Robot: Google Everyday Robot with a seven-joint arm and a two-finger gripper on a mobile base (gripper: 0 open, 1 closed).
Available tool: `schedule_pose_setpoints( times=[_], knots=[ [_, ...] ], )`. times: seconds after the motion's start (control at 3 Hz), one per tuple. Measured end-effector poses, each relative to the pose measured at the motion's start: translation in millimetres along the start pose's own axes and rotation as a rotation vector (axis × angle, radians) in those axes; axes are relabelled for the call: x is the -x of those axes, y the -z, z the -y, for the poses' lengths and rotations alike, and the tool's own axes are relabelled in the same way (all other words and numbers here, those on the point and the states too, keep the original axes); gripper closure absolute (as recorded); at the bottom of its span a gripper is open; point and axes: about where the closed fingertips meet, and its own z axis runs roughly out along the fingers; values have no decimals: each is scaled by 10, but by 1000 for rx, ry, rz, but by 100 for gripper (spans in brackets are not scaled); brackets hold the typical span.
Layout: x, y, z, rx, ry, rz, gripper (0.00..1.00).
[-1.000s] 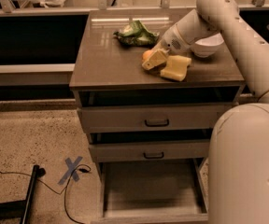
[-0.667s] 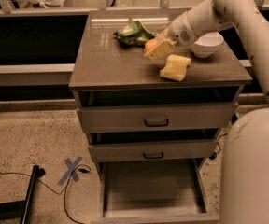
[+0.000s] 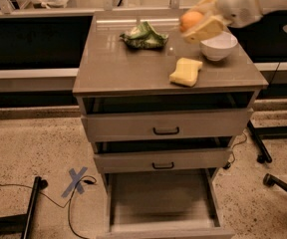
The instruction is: Place orange into bottom drawer
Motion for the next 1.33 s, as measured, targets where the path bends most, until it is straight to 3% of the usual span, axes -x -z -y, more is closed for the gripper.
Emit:
schedule_pose_setpoints(
  times=[0.33, 1.0, 1.33],
  knots=[
    [-489, 558, -663, -17, 59, -120, 100],
    [-735, 393, -789, 9, 14, -98, 100],
    [-1366, 186, -1050, 2, -42, -80, 100]
  ],
)
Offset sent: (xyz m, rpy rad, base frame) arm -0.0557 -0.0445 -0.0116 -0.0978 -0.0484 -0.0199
